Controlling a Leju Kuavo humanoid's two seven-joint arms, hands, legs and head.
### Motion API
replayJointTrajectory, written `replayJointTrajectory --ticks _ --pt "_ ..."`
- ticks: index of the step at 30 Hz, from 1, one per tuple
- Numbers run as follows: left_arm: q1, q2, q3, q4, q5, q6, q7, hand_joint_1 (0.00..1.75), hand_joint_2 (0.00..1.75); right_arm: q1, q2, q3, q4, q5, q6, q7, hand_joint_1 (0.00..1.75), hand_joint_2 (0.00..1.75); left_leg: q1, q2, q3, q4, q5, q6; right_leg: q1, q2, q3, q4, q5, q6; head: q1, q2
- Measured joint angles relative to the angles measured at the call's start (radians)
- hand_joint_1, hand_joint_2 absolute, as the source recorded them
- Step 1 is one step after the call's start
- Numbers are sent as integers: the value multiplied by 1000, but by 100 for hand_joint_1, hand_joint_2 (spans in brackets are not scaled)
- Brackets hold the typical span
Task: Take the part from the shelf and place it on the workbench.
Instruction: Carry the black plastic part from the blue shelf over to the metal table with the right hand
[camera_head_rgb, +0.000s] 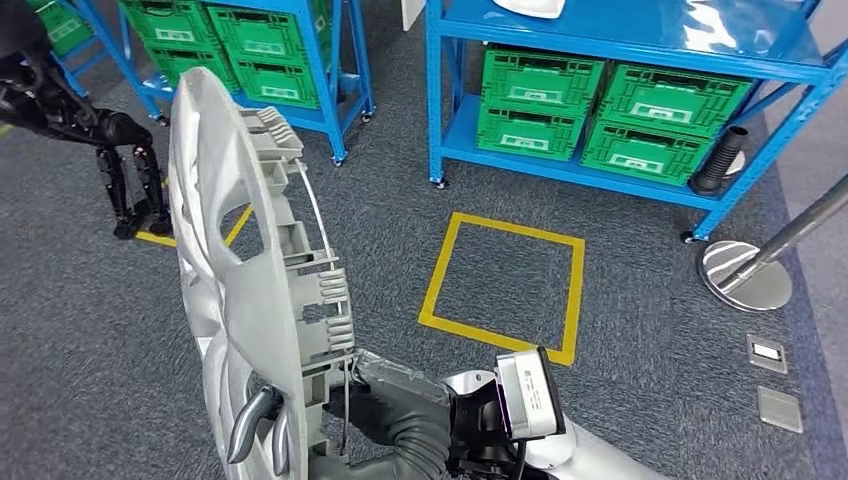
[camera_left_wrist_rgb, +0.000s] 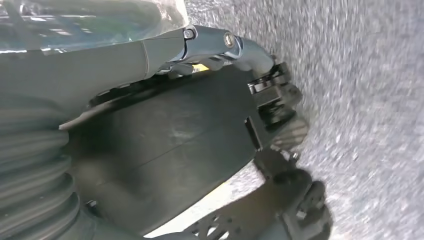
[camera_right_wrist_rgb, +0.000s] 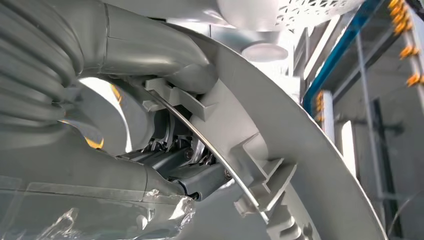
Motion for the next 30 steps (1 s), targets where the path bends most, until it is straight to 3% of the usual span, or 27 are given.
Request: replayJointTrajectory --ticks 2,3,4,6,8,10,11,12,13,15,17,18,20,22,24,26,28,30 --pt "-1 1 0 0 2 8 -11 0 175 0 1 3 0 0 -2 0 175 175 3 12 -34 82 -21 -6 0 -33 4 1 -6 -1 -3 0" --pt "1 2 1 0 4 10 -16 0 175 0 2 5 0 0 -4 0 175 175 4 15 -29 77 -7 -7 0 -48 6 2 -9 0 -5 0" --pt "4 3 1 0 7 11 -20 0 175 -1 4 6 0 0 -5 1 175 175 4 21 -8 36 23 -6 0 -61 9 2 -12 2 -6 0" --pt "14 4 1 1 14 13 -24 0 175 -4 10 8 0 0 -7 1 175 175 -2 66 47 -82 80 1 3 -83 15 4 -18 8 -10 0" --pt "21 5 1 3 18 17 -27 0 175 -7 15 9 -2 1 -8 1 175 175 -14 107 78 -151 91 17 9 -103 16 4 -22 18 -16 0" --pt "24 6 1 3 19 19 -33 0 175 -9 19 11 -3 1 -9 2 175 175 -19 95 80 -165 84 33 13 -128 17 3 -23 28 -17 0" --pt "24 6 1 3 19 20 -37 0 175 -10 21 12 -3 2 -10 3 175 175 -17 81 80 -170 85 39 12 -127 18 5 -28 33 -16 0" --pt "24 5 1 3 18 20 -40 0 175 -12 23 13 -4 2 -11 4 175 175 -14 68 81 -174 87 45 10 -107 14 17 -38 37 -14 0" --pt "24 5 1 3 18 20 -42 0 175 -15 25 14 -5 2 -11 4 175 175 -11 56 82 -177 90 50 7 -77 1 48 -58 41 -11 0" --pt "22 4 1 3 18 18 -44 0 175 -17 27 18 -6 2 -12 4 175 175 -8 32 83 -179 93 58 5 -15 -60 167 -113 43 -1 0" --pt "20 4 1 3 18 13 -46 0 175 -16 26 23 -6 2 -12 5 175 175 -10 4 84 -178 92 60 6 -1 -123 276 -138 43 6 0" --pt "19 4 1 3 18 10 -46 0 175 -15 26 25 -6 2 -12 5 175 175 -10 -12 84 -177 92 60 7 0 -134 284 -123 42 7 0" --pt "17 3 1 2 18 6 -47 0 175 -16 26 27 -6 2 -13 6 175 175 -10 -43 87 -172 89 58 7 17 -106 191 -45 35 12 0" --pt "14 1 0 2 18 4 -48 0 175 -17 26 29 -6 2 -13 5 175 175 -9 -68 85 -166 84 51 5 63 -59 69 13 26 14 0" --pt "12 1 0 1 18 4 -47 0 175 -18 26 31 -6 3 -14 6 175 175 -4 -87 78 -164 83 40 6 86 -39 22 17 21 15 0" --pt "11 2 1 1 19 5 -47 0 175 -19 28 33 -6 3 -15 6 175 175 0 -97 72 -166 82 28 7 67 -31 11 17 15 18 0" --pt "11 3 1 1 20 9 -45 0 175 -20 31 33 -6 3 -18 6 175 175 -2 -56 59 -136 62 16 3 41 -17 0 16 5 12 0" --pt "11 3 1 1 21 16 -44 0 175 -20 33 33 -6 4 -20 5 175 175 0 0 14 -37 12 2 1 11 -5 -5 11 -2 3 0"
